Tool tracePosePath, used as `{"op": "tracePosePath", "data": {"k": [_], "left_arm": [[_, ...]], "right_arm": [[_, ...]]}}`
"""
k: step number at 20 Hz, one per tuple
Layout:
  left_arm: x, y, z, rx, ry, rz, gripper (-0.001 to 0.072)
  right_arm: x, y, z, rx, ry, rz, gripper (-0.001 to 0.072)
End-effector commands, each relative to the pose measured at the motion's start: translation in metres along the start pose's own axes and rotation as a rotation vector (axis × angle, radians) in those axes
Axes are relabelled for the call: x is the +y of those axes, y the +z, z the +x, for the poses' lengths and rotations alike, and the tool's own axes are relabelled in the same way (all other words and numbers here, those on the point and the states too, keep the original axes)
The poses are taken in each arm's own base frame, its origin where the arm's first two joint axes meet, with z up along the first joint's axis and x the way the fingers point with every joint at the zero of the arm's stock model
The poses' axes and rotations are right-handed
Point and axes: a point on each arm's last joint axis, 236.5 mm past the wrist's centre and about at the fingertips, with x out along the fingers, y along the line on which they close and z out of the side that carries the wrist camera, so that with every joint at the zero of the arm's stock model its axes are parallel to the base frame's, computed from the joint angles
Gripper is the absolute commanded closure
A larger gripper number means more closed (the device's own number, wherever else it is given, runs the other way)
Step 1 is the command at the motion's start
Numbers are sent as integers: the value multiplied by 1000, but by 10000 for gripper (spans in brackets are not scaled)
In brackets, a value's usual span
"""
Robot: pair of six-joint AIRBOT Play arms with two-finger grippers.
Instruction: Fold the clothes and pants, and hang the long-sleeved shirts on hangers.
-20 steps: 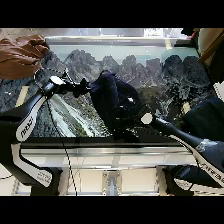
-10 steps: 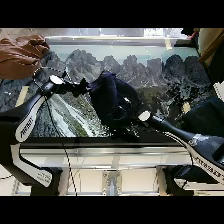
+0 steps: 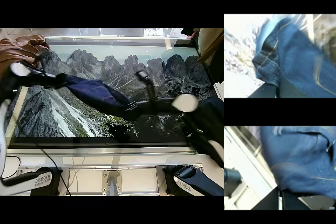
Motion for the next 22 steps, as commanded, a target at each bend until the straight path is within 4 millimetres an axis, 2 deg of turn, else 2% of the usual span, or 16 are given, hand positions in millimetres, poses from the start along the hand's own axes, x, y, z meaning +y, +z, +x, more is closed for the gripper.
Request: {"op": "tracePosePath", "data": {"k": [1, 2, 3, 4, 5, 6, 8, 9, 11, 13, 15, 18, 20, 22], "left_arm": [[-31, 19, -131, -282, 112, 200, 685], [-49, 26, -169, -404, 120, 261, 685], [-65, 29, -202, -505, 123, 293, 686], [-78, 26, -229, -576, 122, 313, 687], [-85, 19, -243, -601, 115, 311, 687], [-89, 12, -248, -602, 107, 301, 687], [-93, 11, -241, -582, 75, 286, 687], [-93, 13, -228, -549, 61, 283, 687], [-87, 17, -186, -446, 37, 272, 687], [-75, 20, -124, -307, 17, 246, 687], [-56, 24, -44, -190, 20, 214, 687], [-40, 33, 64, -154, 19, 167, 686], [-41, 20, 122, -110, 10, 163, 686], [-54, 0, 165, -38, -10, 180, 686]], "right_arm": [[33, 36, -138, -261, -217, -139, 682], [44, 47, -169, -343, -257, -170, 682], [47, 51, -188, -377, -291, -170, 682], [46, 47, -191, -351, -308, -168, 682], [38, 40, -183, -294, -320, -155, 683], [26, 32, -170, -224, -332, -132, 683], [-5, 21, -131, -85, -344, -86, 683], [-21, 17, -109, -18, -346, -82, 683], [-49, 16, -72, 69, -347, -84, 683], [-75, 24, -39, 102, -351, -96, 683], [-99, 33, -8, 104, -361, -104, 683], [-130, 37, 29, 109, -375, -74, 683], [-140, 35, 45, 118, -369, -53, 682], [-147, 37, 53, 111, -372, -47, 682]]}}
